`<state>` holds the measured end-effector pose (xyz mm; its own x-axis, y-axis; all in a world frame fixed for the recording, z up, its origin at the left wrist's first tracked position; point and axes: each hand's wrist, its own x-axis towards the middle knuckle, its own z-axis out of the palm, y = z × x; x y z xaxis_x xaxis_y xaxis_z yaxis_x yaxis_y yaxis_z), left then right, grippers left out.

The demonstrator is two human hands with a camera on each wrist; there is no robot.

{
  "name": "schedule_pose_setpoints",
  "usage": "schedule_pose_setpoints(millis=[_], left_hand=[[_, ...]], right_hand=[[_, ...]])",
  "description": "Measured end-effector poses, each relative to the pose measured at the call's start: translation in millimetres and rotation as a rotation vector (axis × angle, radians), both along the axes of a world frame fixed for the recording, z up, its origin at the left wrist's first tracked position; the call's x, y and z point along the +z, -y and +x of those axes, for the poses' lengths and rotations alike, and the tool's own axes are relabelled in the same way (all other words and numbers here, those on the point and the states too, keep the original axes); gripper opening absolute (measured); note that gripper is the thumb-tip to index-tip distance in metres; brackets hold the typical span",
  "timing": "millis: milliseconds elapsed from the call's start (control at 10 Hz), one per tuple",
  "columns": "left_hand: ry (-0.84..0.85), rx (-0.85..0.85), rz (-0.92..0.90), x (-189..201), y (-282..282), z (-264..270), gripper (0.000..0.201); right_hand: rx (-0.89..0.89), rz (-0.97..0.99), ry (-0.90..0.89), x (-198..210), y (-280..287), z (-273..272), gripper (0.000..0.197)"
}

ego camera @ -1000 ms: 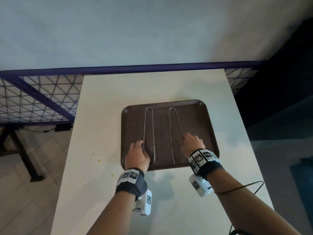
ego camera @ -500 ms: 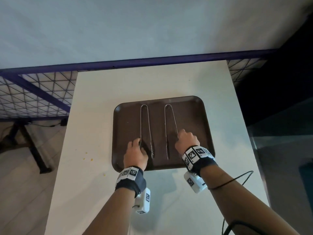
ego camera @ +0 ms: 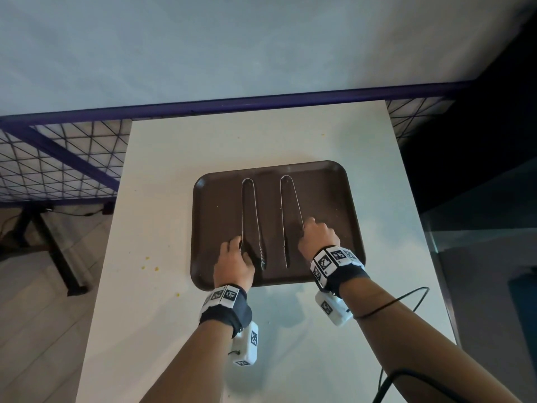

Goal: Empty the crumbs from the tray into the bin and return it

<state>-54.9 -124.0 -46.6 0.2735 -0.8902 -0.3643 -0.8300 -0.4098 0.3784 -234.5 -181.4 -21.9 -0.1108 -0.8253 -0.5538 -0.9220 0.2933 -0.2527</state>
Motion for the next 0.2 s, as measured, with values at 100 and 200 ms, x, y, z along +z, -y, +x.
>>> schedule_pose_setpoints(millis=[100,200], left_hand=[[-0.006,0.005,0.018,3.2,-0.4,-0.1,0.045],[-0.025,0.021,0.038,7.1,1.2,1.3,0.05]], right_hand=[[-0.011,-0.014,0.015,0.8,-1.6,-1.2,0.03],[-0.019,-0.03,0.024,-0.2,-3.3,-4.9,0.039]])
